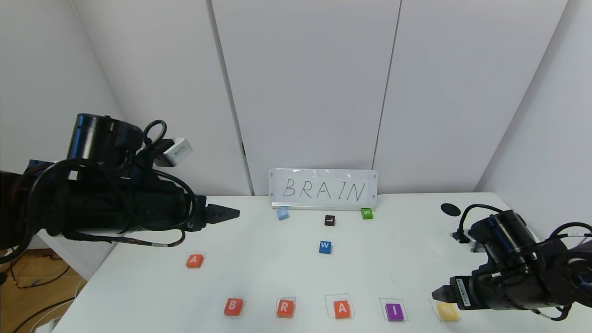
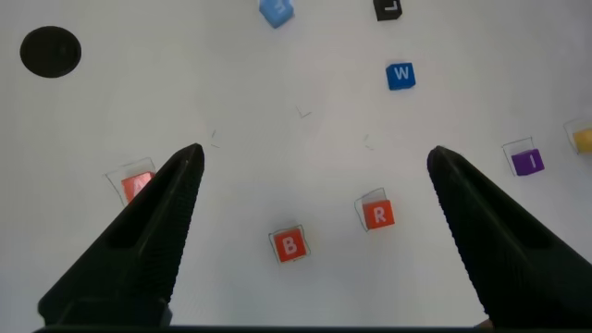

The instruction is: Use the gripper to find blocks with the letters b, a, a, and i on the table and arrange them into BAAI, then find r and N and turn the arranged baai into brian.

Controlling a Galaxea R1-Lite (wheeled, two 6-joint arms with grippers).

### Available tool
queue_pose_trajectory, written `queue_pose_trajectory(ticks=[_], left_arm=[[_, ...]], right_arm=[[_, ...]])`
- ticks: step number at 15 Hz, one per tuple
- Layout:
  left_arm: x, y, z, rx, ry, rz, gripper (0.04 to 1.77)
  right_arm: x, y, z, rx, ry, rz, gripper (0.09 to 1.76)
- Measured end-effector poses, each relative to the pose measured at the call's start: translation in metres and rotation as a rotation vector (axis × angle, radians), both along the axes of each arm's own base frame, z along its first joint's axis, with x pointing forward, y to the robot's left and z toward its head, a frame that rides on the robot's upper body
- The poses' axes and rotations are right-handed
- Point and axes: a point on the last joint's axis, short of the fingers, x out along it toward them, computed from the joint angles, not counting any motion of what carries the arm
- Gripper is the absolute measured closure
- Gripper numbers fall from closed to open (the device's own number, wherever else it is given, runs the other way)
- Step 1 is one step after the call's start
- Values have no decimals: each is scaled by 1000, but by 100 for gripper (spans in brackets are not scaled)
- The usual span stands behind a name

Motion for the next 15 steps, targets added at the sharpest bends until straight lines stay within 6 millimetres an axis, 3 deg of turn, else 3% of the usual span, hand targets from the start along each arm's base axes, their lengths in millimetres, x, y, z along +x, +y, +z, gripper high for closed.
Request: queue_pose_trajectory(ticks=[5, 11, 15], left_arm=[[-31, 7, 20, 14, -63, -3, 9], [-100, 24, 44, 22, -120, 6, 9], [-143, 34, 47, 21, -199, 30, 9]], right_arm=[[-30, -9, 47, 28, -114, -5, 17], [-90, -27, 95, -7, -256, -37, 15], [-138, -40, 118, -19, -365, -29, 15]])
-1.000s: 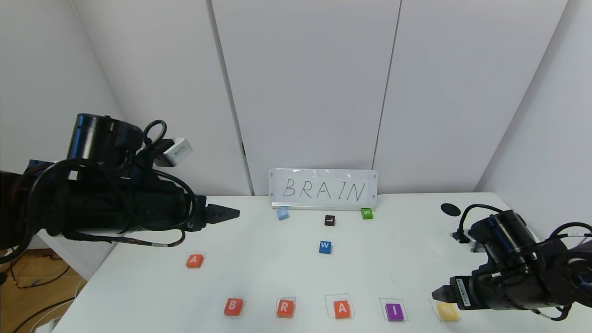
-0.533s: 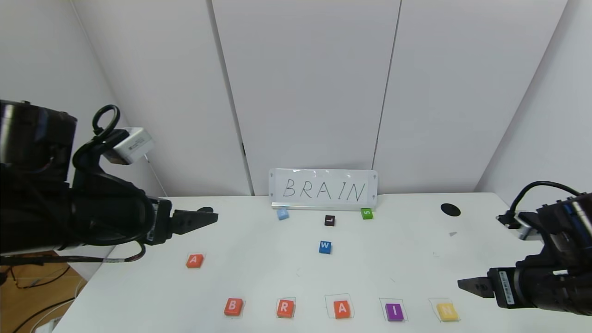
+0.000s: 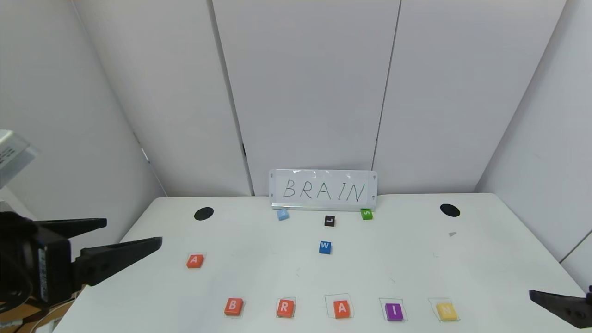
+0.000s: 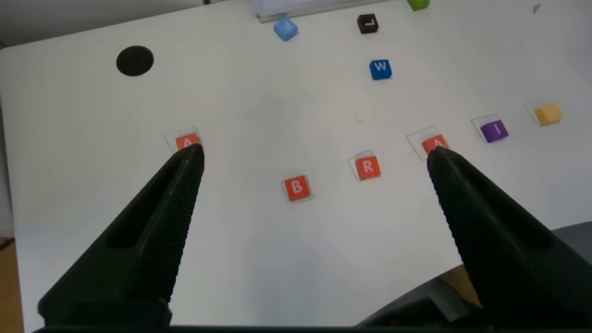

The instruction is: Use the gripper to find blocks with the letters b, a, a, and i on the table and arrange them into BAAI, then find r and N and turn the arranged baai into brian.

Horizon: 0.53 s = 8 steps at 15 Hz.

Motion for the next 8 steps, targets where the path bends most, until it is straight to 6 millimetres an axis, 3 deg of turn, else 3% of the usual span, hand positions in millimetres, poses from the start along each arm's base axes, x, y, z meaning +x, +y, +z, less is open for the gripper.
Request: queue_pose_trajectory(ticks=[4, 8], left_arm=[[-45, 12, -2, 21, -55, 69, 9], [-90, 25, -10, 111, -159, 151, 9]], right_arm=[[-45, -12, 10, 15, -106, 2, 15], [-81, -23, 4, 0, -176, -47, 15]])
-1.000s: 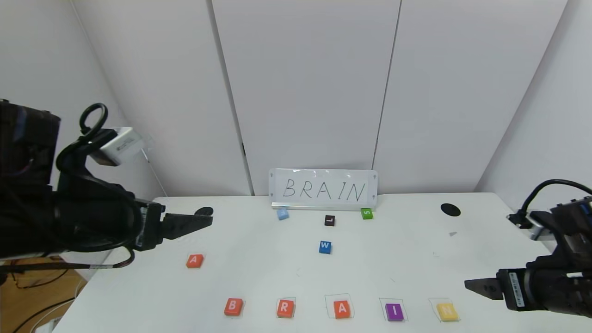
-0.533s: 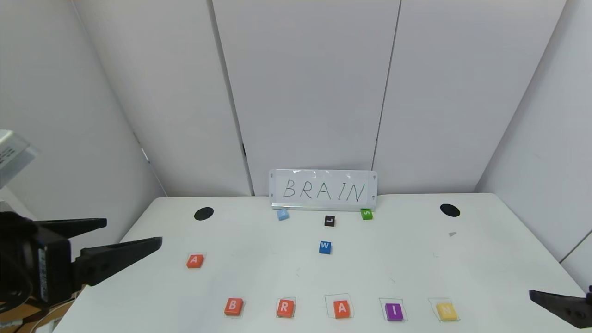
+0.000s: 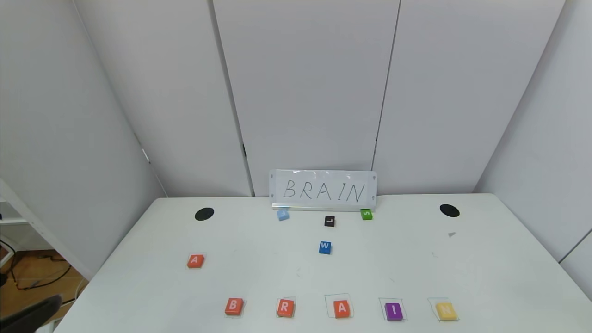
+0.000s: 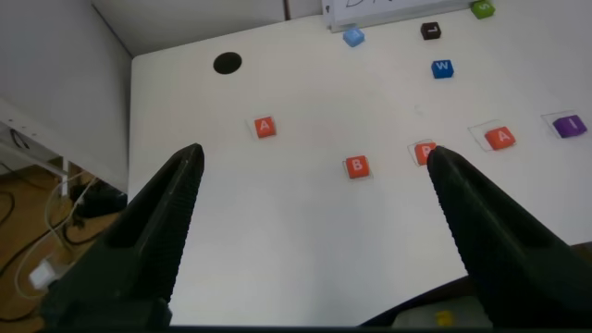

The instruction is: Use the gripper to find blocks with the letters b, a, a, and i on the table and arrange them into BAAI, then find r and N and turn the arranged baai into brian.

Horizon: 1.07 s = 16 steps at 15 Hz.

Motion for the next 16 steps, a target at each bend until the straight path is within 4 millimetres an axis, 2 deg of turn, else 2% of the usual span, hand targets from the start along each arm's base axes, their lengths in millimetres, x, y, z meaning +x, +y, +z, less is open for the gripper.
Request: queue_pose_trajectory(ticks=[6, 12, 16], left_arm=[[-62, 14, -28, 51, -26, 60, 9], [-96, 7, -46, -2, -52, 45, 9], [-111, 3, -63, -18, -84, 68, 9]], right_arm=[[-50, -9, -15, -70, -88, -104, 15], [-85, -6, -44, -32, -200, -83, 15], [-103, -4, -59, -28, -314, -78, 15]])
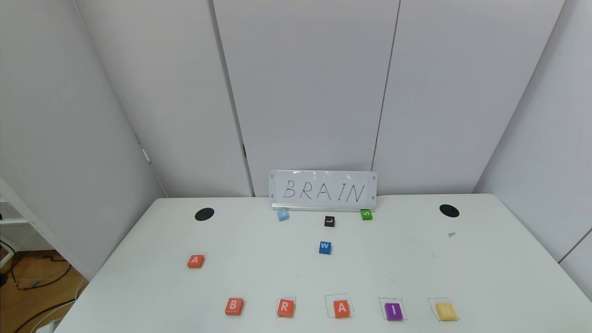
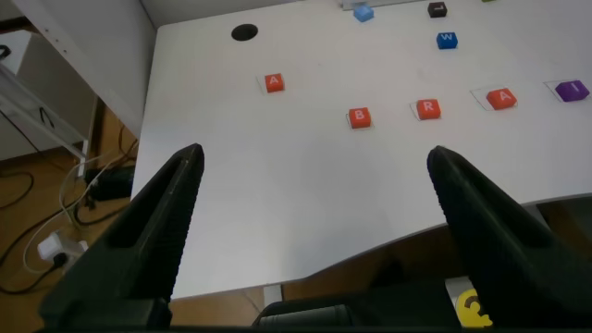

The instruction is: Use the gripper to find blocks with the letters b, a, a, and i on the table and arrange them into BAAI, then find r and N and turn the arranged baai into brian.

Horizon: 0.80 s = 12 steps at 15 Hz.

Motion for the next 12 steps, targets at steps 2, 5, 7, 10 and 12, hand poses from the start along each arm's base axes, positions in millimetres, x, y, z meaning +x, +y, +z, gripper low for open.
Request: queue_pose_trajectory(ticks=[2, 5, 7, 10, 12], left_arm=[[-7, 0, -10, -1, -34, -2, 9], [-14, 1, -29, -20, -68, 15, 9], [-13, 1, -37, -46, -72, 29, 9], [-5, 1, -41, -54, -127, 30, 9], [2, 2, -43, -52, -168, 46, 9]], right_arm=[[-4, 0, -9, -4, -25, -5, 15], [-5, 0, -15, -9, -43, -16, 15], [-4, 0, -13, -8, -76, -18, 15], [3, 0, -4, -13, -234, -14, 14], [12, 0, -4, -23, -319, -10, 14]])
